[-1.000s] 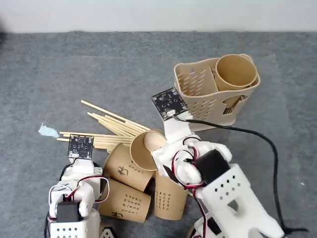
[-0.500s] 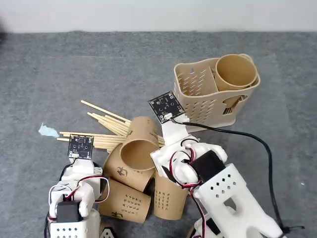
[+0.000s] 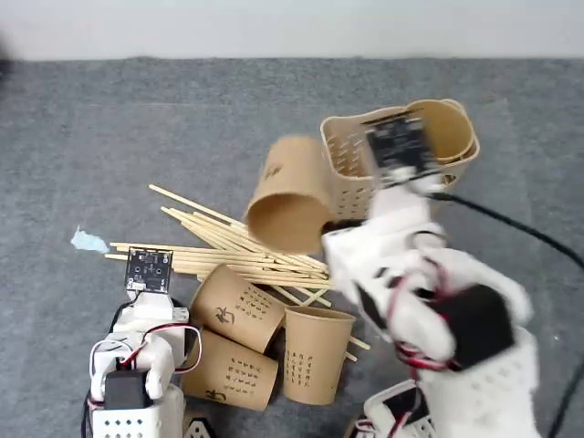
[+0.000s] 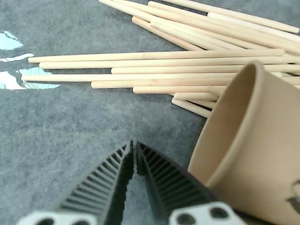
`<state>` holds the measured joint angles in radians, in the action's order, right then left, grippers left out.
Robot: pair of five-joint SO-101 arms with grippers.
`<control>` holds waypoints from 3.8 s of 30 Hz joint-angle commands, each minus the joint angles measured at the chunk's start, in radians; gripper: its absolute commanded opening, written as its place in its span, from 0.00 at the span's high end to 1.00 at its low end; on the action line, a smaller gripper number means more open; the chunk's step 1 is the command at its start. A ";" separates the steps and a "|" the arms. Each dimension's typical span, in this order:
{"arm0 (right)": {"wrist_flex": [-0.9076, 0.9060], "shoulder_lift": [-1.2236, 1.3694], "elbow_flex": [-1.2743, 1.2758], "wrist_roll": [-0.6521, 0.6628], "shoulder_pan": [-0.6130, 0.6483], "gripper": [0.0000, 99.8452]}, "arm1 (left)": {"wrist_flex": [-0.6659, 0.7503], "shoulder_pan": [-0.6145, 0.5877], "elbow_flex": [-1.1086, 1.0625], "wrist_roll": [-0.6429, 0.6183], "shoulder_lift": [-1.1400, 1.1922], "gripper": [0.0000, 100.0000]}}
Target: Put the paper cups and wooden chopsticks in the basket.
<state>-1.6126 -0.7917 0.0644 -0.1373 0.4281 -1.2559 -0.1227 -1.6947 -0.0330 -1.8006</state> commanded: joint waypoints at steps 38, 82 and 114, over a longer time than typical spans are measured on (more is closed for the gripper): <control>0.008 0.406 -0.373 -0.304 -0.450 0.88 | -0.003 -0.002 0.010 0.002 -0.015 0.99; -0.182 0.116 0.250 -0.256 0.062 0.86 | -0.003 -0.002 0.010 0.002 -0.015 0.99; -0.165 0.117 0.413 0.448 0.160 0.86 | -0.003 -0.002 0.010 0.002 -0.015 0.99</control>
<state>-1.7538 -0.6490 0.4833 0.2877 0.5677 -1.2559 -0.1227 -1.6947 -0.0330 -1.8006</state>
